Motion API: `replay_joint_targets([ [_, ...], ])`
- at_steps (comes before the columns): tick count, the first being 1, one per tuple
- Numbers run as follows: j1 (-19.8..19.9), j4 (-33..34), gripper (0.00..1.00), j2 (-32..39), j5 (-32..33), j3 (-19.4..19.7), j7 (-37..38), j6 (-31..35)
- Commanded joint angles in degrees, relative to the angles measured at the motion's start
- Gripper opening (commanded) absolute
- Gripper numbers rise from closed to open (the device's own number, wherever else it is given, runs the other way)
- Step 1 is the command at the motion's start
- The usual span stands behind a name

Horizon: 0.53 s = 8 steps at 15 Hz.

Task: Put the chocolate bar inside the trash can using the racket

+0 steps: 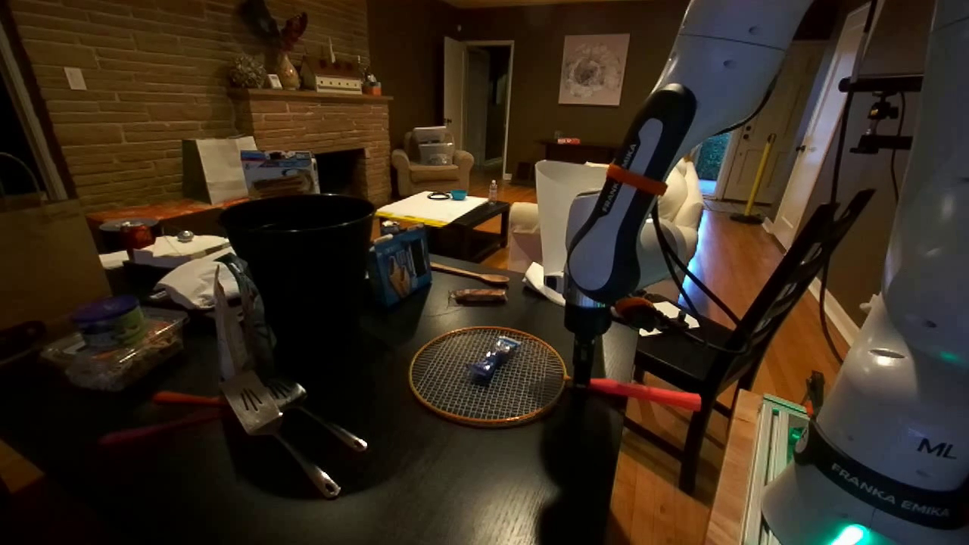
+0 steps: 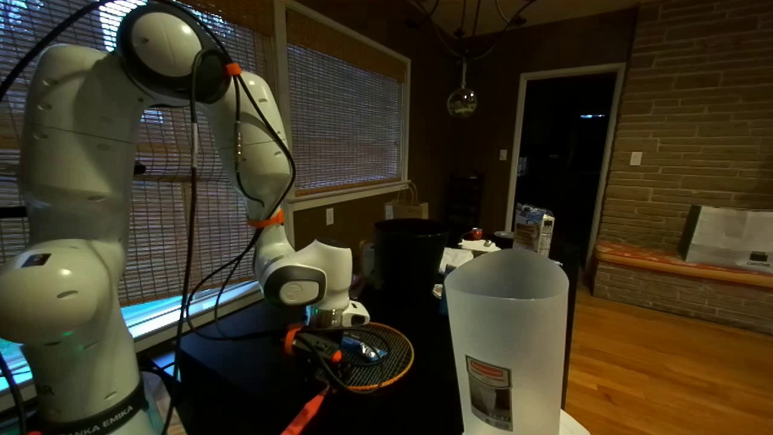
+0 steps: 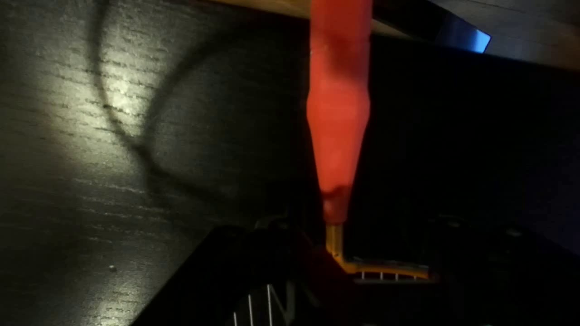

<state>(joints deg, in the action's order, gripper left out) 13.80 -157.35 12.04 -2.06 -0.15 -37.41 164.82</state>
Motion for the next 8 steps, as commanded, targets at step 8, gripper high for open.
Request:
replay_joint_targets([
  [8, 1.07, 0.25, 0.04, 1.47, -0.49, -0.88, 0.44, 1.90],
])
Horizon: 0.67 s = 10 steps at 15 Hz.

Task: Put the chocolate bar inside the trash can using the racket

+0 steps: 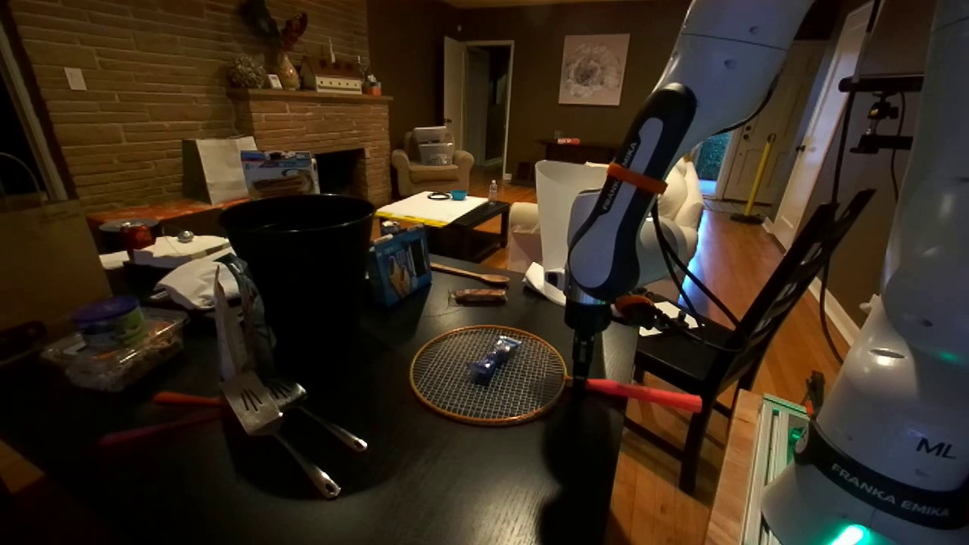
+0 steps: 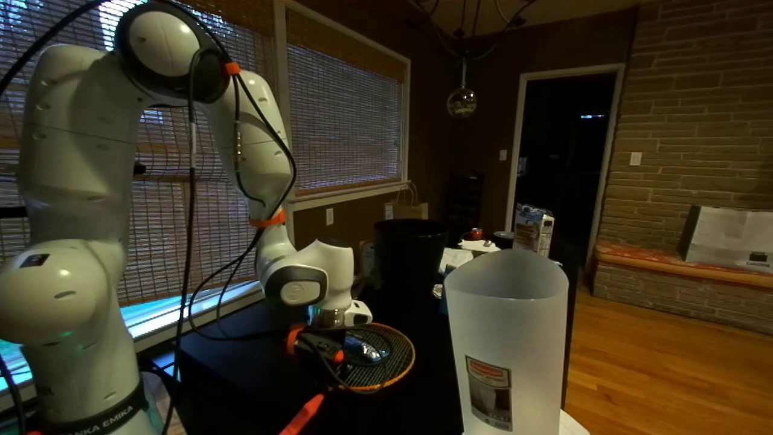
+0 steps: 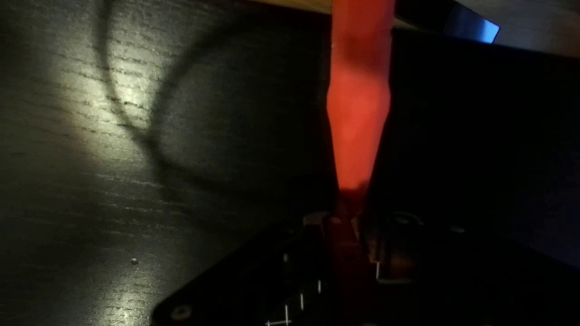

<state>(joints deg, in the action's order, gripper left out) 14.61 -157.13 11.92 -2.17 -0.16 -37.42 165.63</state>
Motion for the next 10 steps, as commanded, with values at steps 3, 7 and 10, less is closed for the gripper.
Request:
replay_joint_targets([
  [3, 0.43, 0.04, 0.04, 1.46, -0.78, -1.13, 0.27, 0.94],
  [7, 3.03, -0.42, 0.04, -2.42, -6.55, -5.42, -3.47, -0.46],
  [10, 3.69, -0.72, 0.04, -5.02, -11.40, -8.25, -6.08, -1.13],
])
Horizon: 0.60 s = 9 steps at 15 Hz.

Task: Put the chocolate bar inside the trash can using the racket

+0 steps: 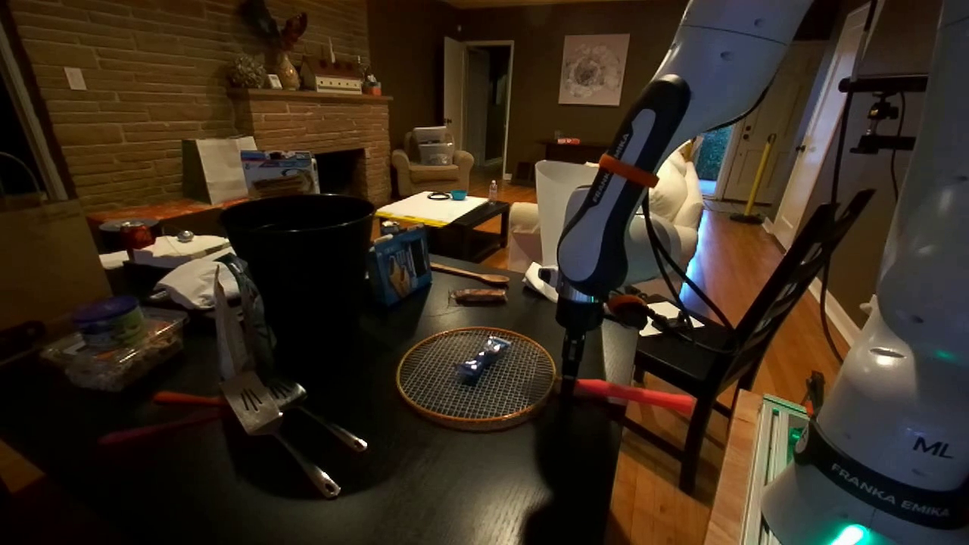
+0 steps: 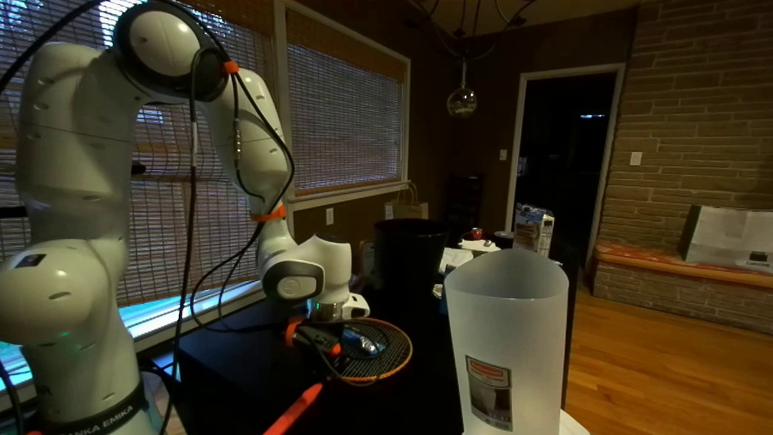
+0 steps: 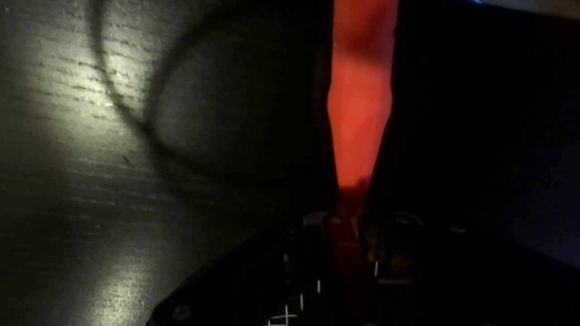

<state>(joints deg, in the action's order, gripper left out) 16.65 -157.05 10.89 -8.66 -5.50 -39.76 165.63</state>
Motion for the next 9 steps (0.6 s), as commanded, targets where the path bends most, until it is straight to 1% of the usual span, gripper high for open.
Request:
replay_joint_targets([
  [1, 1.35, -0.75, 0.04, -4.77, -6.14, -3.13, -4.47, -1.03],
  [4, -0.32, -0.60, 0.04, -6.59, -8.08, -2.08, -5.73, -0.86],
  [5, 0.64, -0.66, 0.04, -7.18, -7.80, -2.90, -5.81, -0.72],
  [9, 0.30, -0.51, 0.04, -9.02, -6.21, -2.12, -5.50, -1.62],
])
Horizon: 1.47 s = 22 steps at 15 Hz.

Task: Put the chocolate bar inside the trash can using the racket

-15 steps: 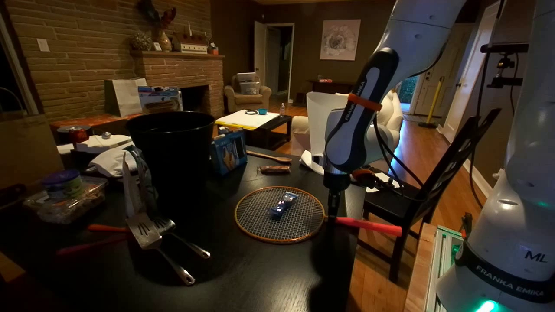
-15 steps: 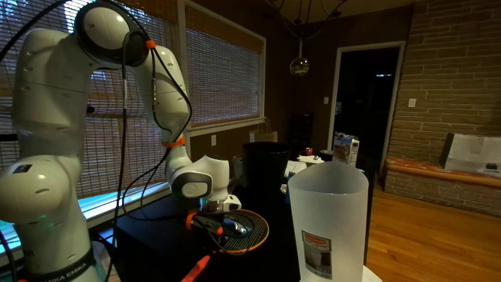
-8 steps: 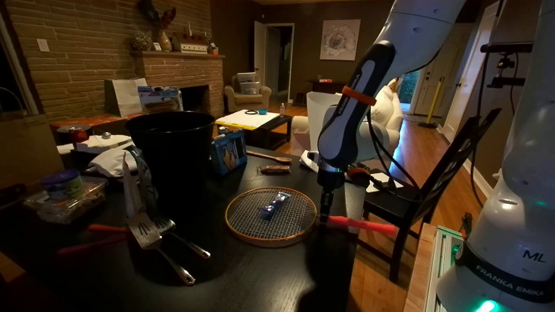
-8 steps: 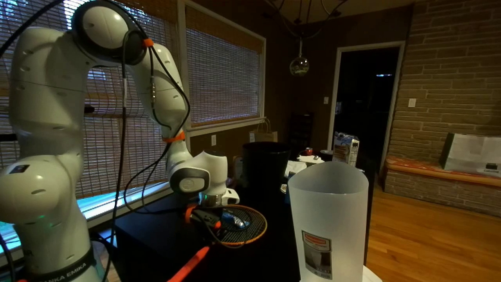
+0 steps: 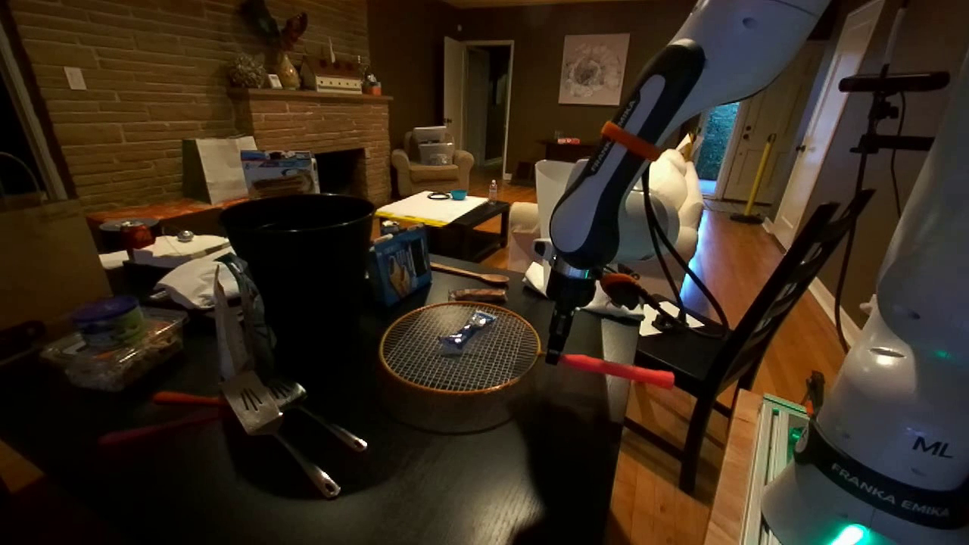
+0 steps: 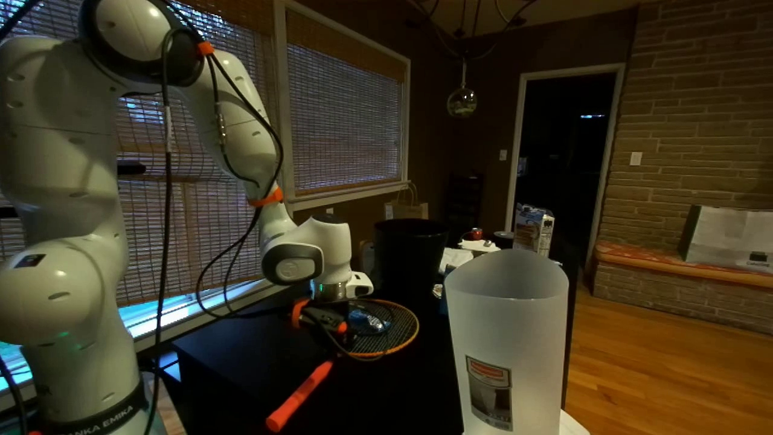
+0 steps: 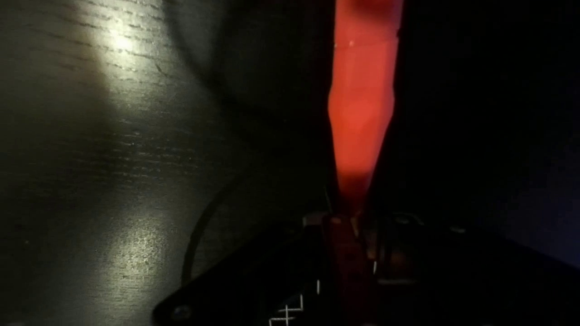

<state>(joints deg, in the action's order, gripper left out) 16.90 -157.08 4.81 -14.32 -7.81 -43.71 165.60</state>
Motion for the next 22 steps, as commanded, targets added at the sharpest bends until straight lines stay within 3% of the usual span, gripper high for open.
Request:
replay_joint_targets([
  [1, 0.16, -0.51, 0.04, -3.76, -0.52, 0.21, -1.75, -2.41],
  [2, 0.22, -0.50, 0.04, -4.57, -0.20, 0.35, -1.64, -2.90],
  [3, -2.91, -0.40, 0.04, -5.58, -0.85, 3.50, -2.11, -4.03],
  [11, -8.80, -0.58, 0.04, -12.28, 0.78, 12.00, -3.11, -11.17],
  [18, -10.79, -0.26, 0.04, -17.90, 3.18, 16.44, -3.99, -14.77],
  [22, -11.85, 1.24, 0.04, -20.57, 3.54, 18.32, -5.61, -20.06],
])
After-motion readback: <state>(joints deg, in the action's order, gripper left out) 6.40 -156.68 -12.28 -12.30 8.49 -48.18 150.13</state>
